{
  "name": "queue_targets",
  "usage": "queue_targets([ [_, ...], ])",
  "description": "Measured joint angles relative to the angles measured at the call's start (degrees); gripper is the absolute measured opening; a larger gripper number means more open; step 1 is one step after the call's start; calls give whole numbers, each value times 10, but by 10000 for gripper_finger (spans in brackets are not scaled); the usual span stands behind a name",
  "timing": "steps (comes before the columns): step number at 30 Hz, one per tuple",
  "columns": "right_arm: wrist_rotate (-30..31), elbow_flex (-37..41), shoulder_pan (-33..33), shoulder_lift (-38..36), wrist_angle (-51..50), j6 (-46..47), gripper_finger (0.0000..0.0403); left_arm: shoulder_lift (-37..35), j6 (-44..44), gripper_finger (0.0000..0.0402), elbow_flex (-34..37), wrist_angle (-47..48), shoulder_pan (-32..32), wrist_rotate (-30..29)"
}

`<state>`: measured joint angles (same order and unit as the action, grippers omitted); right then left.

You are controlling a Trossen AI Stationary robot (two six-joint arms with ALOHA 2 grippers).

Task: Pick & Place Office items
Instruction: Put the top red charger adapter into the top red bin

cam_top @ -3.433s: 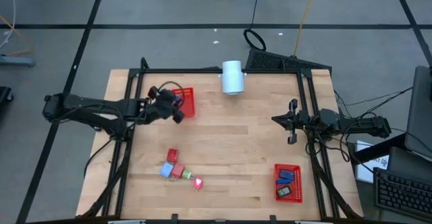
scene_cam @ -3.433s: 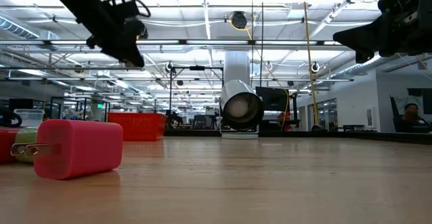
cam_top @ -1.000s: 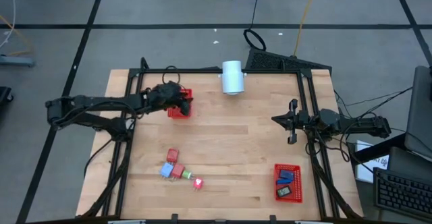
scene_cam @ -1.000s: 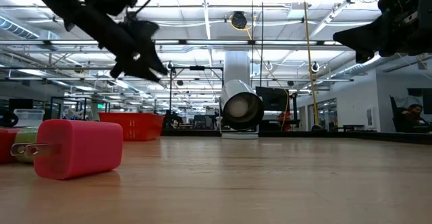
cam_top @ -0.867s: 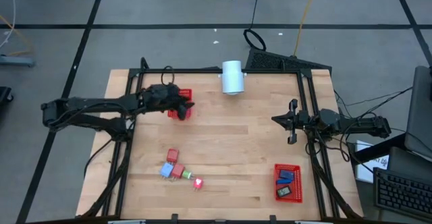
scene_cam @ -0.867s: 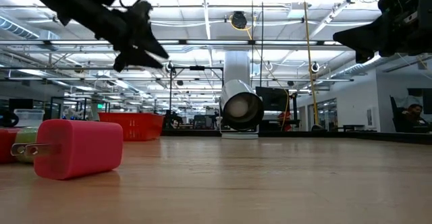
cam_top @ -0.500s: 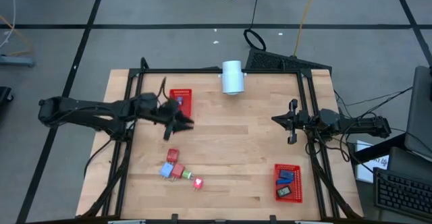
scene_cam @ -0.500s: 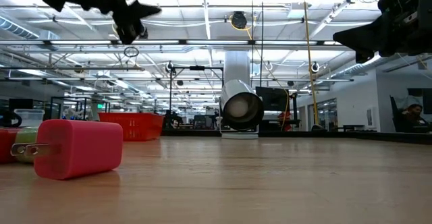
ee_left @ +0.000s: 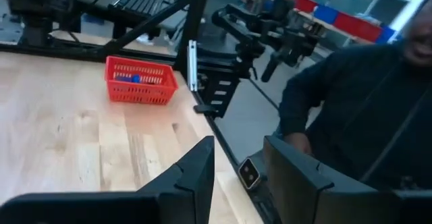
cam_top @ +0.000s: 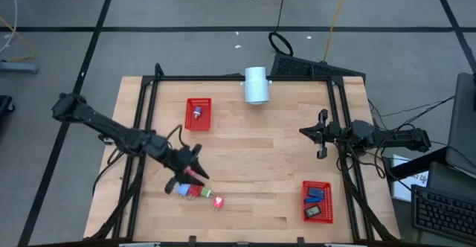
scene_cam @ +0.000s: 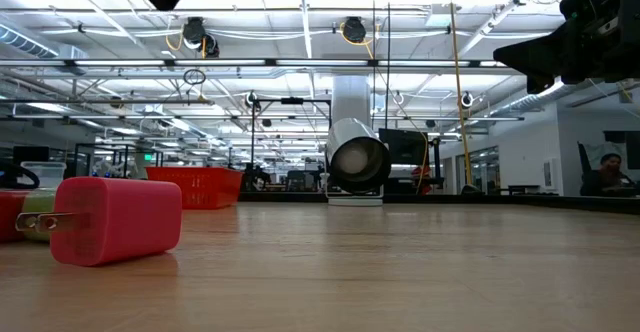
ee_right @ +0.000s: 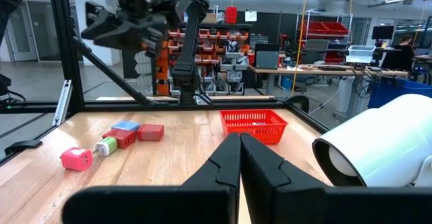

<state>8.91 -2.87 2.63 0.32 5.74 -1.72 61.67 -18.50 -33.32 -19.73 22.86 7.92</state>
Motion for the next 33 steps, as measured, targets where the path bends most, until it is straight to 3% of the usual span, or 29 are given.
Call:
queue_targets([
  [7, 0, 0, 0, 0, 0, 0, 0, 82, -114, 127, 0, -63, 42, -65],
  [10, 0, 0, 0, 0, 0, 0, 0, 108, -232, 127, -1, -43, 50, -81],
  [15, 0, 0, 0, 0, 0, 0, 0, 132, -420, 141, -40, 117, 52, -85],
  [19, 0, 0, 0, 0, 0, 0, 0, 148, -511, 179, -60, 265, 61, -80],
  [26, 0, 0, 0, 0, 0, 0, 0, 151, -579, 244, -61, 367, 48, -75],
  [33, 0, 0, 0, 0, 0, 0, 0, 151, -633, 253, -61, 440, 38, -64],
])
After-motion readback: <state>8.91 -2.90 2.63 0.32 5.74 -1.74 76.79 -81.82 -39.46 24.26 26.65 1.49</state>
